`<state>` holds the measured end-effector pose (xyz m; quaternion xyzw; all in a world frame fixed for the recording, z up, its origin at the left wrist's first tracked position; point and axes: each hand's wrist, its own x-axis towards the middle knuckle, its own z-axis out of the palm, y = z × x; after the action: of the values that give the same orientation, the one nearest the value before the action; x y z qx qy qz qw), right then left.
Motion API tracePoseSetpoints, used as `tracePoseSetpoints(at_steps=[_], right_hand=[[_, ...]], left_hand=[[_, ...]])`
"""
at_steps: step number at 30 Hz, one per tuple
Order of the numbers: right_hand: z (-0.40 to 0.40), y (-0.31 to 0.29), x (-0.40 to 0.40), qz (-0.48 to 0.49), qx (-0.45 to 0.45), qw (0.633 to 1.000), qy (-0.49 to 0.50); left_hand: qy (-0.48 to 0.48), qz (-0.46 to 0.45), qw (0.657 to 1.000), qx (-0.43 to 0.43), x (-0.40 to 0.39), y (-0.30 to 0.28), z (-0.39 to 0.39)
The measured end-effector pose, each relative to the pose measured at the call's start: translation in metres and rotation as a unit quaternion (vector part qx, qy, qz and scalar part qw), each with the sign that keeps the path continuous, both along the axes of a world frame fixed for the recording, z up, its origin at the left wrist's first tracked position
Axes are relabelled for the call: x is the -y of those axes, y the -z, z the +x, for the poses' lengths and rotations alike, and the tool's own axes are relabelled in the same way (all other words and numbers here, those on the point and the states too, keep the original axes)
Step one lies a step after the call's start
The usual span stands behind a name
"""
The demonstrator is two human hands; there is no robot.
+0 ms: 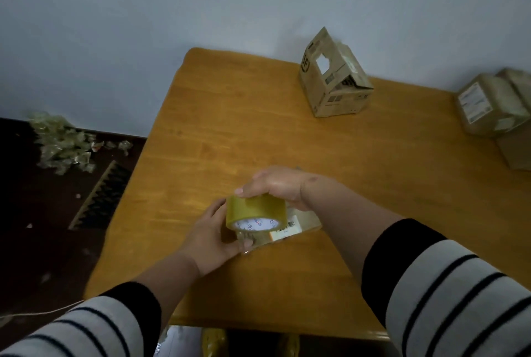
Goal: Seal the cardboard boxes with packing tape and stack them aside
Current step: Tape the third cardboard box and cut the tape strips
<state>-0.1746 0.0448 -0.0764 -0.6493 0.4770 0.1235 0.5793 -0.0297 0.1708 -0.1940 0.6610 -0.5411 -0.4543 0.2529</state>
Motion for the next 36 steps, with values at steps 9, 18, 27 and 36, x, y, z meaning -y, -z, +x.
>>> tracePoseSetpoints(at_steps=[9, 18, 27, 36], right_hand=[[0.001, -0.004, 0.003, -0.059, -0.013, 0.998, -0.030], [-0.024, -0.037, 0.030, -0.145, -0.118, 0.975, -0.116], [-0.027, -0.028, 0.037, -0.193, -0.134, 0.957, -0.170], [-0.041, -0.014, 0.036, -0.193, -0.120, 0.952, -0.206]], left_hand=[[-0.080, 0.041, 0.993, -0.075, 0.010, 0.014, -0.003], [-0.061, 0.041, 0.997, -0.009, 0.009, 0.014, -0.006], [-0.154, 0.048, 0.975, -0.152, 0.009, 0.006, -0.025], [-0.211, 0.024, 0.964, -0.162, 0.009, 0.015, -0.037]])
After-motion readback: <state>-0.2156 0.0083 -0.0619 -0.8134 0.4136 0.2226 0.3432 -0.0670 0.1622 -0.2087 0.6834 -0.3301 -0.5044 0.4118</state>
